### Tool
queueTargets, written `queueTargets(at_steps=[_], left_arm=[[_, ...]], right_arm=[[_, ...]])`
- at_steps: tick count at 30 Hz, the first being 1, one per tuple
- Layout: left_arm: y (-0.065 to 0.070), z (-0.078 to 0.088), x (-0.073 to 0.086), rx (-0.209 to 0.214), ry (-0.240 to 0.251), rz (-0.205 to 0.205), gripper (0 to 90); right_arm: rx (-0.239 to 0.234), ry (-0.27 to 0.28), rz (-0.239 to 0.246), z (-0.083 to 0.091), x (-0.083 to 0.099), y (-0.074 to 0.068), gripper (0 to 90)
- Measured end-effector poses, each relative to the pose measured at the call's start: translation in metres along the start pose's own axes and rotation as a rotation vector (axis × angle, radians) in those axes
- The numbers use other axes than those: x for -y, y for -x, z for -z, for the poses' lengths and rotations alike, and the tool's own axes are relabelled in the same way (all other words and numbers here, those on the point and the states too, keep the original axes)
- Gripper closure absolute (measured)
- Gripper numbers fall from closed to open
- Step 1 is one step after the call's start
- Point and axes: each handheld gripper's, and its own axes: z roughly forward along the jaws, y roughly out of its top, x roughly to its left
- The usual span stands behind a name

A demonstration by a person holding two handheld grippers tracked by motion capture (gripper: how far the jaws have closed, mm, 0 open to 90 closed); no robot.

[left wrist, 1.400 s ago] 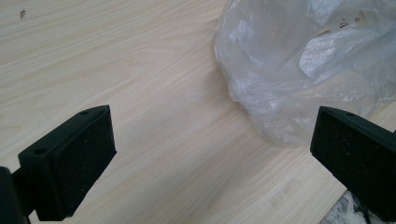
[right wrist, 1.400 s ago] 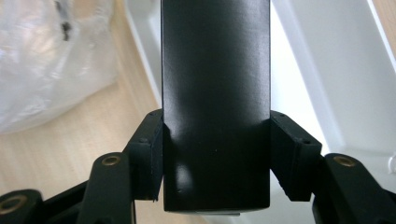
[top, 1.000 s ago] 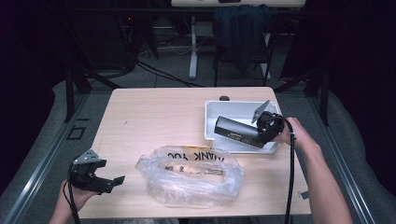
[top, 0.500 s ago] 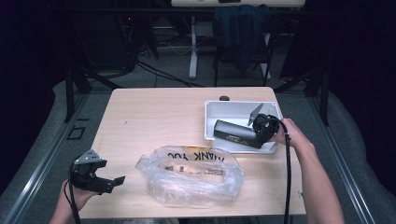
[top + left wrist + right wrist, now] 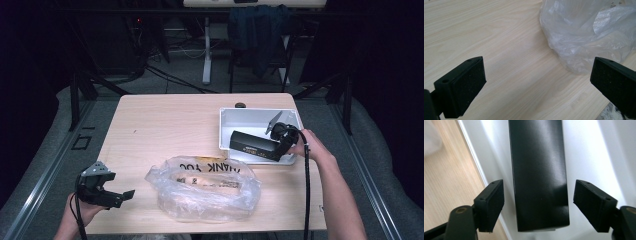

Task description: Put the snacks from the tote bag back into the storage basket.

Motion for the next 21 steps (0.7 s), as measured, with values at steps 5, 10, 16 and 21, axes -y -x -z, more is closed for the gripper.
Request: queueTargets(at_steps=[5, 10, 16, 21], left_arm=[[0.001, 0.0, 0.0, -0.008, 0.008, 0.001, 0.0], [0.0, 0.0, 0.0, -0.004, 0.007, 0.002, 0.0], [0.0, -0.003, -0.001, 0.004, 0.0, -0.001, 0.0], [0.0, -0.004, -0.002, 0.007, -0.001, -0.014, 0.0]], right_arm=[[-0.022, 0.116, -0.125, 0.019, 0.003, -0.001, 17.6], [-0.003, 0.193, -0.18, 0.038, -0.002, -0.006, 19.5], [0.033, 0.282, -0.263, 0.05, -0.017, -0.016, 41.0], [0.087, 0.315, -0.337, 0.051, -0.027, -0.022, 76.2]])
